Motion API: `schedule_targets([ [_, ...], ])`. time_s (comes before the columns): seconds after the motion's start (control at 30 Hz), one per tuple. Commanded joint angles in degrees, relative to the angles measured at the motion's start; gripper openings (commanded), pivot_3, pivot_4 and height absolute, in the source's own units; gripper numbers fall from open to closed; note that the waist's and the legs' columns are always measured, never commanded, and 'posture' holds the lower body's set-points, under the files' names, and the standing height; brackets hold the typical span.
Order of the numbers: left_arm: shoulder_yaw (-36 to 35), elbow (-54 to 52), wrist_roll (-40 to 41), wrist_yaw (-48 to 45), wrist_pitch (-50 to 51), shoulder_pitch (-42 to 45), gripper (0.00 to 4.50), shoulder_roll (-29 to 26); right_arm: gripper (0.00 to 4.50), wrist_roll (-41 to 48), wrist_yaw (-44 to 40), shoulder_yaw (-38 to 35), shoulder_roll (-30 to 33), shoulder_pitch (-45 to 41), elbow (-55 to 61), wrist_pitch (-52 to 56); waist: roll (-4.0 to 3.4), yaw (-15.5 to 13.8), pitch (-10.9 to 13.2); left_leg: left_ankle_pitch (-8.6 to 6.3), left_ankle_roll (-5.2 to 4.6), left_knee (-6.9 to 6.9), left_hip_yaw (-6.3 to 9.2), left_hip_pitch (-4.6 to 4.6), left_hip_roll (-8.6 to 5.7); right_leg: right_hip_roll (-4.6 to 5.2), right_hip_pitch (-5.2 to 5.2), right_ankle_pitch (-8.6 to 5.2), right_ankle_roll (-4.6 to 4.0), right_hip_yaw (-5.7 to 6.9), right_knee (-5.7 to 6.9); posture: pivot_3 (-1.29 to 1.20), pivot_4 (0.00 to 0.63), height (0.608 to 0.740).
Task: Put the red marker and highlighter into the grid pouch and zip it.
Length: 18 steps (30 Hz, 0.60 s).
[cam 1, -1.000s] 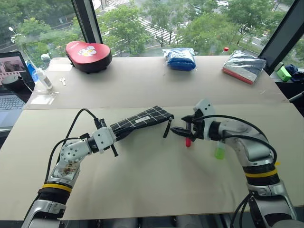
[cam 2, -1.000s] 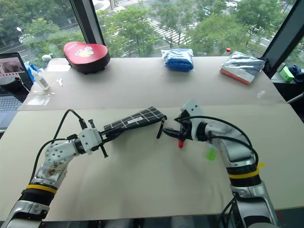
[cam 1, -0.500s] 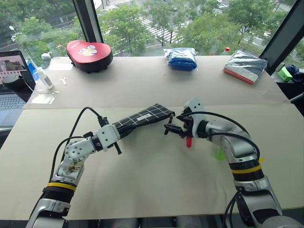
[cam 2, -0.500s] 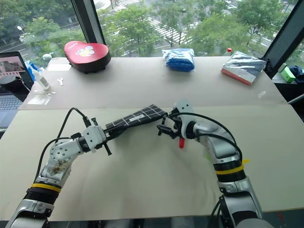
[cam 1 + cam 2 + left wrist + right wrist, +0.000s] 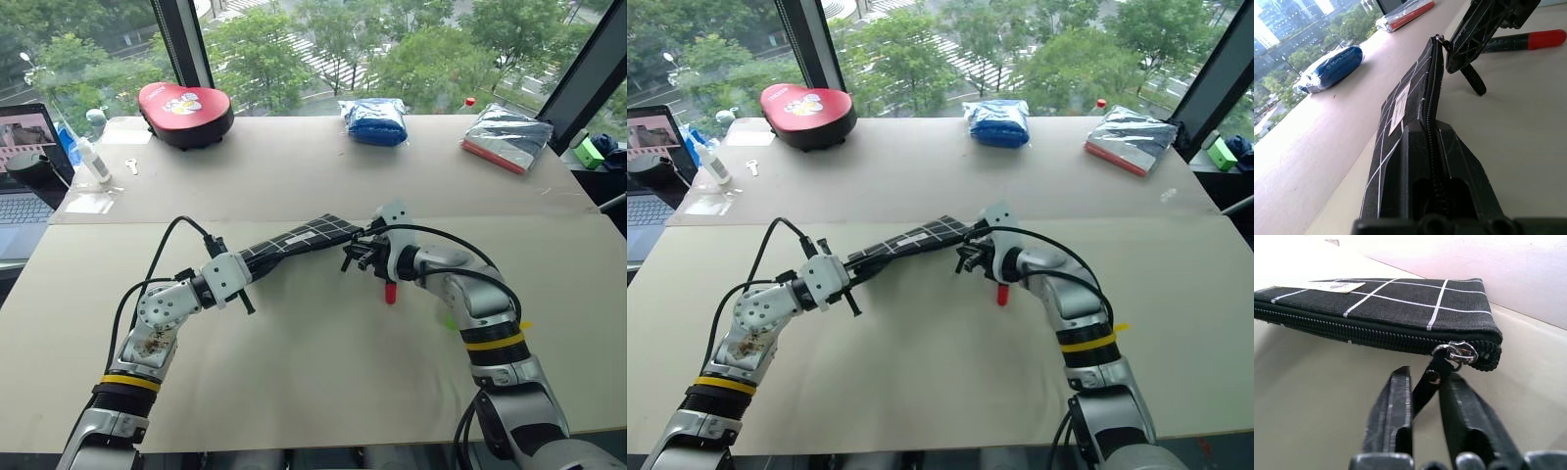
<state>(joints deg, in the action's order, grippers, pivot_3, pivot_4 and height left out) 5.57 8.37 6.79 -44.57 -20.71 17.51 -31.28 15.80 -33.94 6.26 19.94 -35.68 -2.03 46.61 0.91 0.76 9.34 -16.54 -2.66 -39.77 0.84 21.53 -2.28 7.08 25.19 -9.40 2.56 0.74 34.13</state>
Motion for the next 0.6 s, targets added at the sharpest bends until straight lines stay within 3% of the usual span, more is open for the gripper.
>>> schedule_targets([
  [0.03,-1.2,-2.6,0.2,0.6,0.2,0.3,0.0,0.1,0.04,0.0,-1.5,0.8,0.3,-1.3,1.6,-1.5,0.0,0.0,0.0,0.0,0.0,0.0,0.0,0.0,0.0,0.0,0.0,0.0,0.0,0.0,0.0,0.0,0.15,0.74],
  [0.47,-0.9,-1.5,0.1,0.2,0.0,1.5,0.0,0.7,0.04,-0.5,-7.3,8.1,-3.6,-7.3,3.4,-3.3,0.0,0.1,0.0,0.03,0.05,0.0,0.03,0.0,0.0,-0.06,0.04,0.0,0.0,0.02,0.03,0.0,0.15,0.74],
  [0.6,-0.8,-1.2,0.3,-0.1,-0.1,1.7,0.0,0.7,0.04,2.4,-13.9,10.4,-2.4,-6.2,7.7,-2.5,0.0,0.0,0.0,0.03,0.05,-0.02,0.04,0.02,-0.01,-0.04,0.02,0.01,0.0,0.01,0.01,0.0,0.15,0.74],
])
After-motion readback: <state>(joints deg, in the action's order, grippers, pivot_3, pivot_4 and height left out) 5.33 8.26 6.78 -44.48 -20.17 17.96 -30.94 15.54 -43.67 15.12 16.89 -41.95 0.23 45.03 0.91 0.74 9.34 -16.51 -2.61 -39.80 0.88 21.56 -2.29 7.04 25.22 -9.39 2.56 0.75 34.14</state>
